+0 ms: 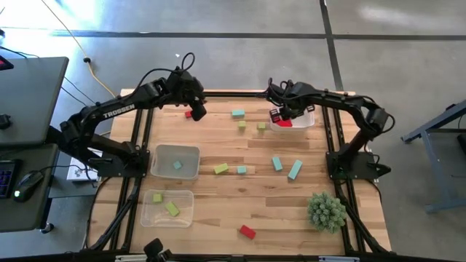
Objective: Sort & place blocks by color
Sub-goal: Put the red block into the white bin
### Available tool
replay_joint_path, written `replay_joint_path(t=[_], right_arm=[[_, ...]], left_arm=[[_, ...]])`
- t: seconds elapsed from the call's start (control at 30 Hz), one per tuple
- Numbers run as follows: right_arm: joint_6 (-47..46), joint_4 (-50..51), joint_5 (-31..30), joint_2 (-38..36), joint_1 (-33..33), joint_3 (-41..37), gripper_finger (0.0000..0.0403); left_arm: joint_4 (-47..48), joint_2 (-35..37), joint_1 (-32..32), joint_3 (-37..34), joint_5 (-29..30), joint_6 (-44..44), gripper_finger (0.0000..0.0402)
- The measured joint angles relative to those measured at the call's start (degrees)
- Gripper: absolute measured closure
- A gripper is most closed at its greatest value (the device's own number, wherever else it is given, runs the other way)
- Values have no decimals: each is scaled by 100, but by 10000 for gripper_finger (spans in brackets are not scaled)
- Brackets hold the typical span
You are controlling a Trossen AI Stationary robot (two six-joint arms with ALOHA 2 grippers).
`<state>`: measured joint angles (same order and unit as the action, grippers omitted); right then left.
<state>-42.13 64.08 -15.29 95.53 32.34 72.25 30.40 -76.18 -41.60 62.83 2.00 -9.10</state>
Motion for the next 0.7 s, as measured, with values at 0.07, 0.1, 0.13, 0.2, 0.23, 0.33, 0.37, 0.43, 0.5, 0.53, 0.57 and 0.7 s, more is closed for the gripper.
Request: replay_joint_path(t=[0.07,0.1,0.13,0.2,0.23,0.33,0.37,0.43,0.5,0.53,0.57,0.7], right_arm=[[15,18,221,111,107,0,301],[57,24,306,158,149,0,301],[96,21,394,203,196,0,301],[172,24,522,280,279,0,301],[210,25,610,319,331,0,301],[370,26,789,425,482,0,301],[406,22,787,453,516,0,301],[426,24,790,502,582,0,301],[466,19,774,527,621,0,295],[465,20,722,531,632,0,284],[466,20,651,533,633,0,269],[466,17,420,535,610,0,215]], left_arm=[[20,-9,2,0,-14,7,225],[12,-9,4,0,-16,7,225],[9,-9,9,0,-29,11,225],[19,-9,39,0,-37,83,225],[14,-9,48,0,-39,122,225],[24,-9,123,0,-85,140,225],[25,-8,144,0,-147,140,225],[28,-7,205,0,-294,140,225],[27,-7,262,0,-427,139,225],[27,-7,291,0,-471,138,225],[27,-7,322,0,-503,139,225],[27,-7,436,0,-520,140,225]])
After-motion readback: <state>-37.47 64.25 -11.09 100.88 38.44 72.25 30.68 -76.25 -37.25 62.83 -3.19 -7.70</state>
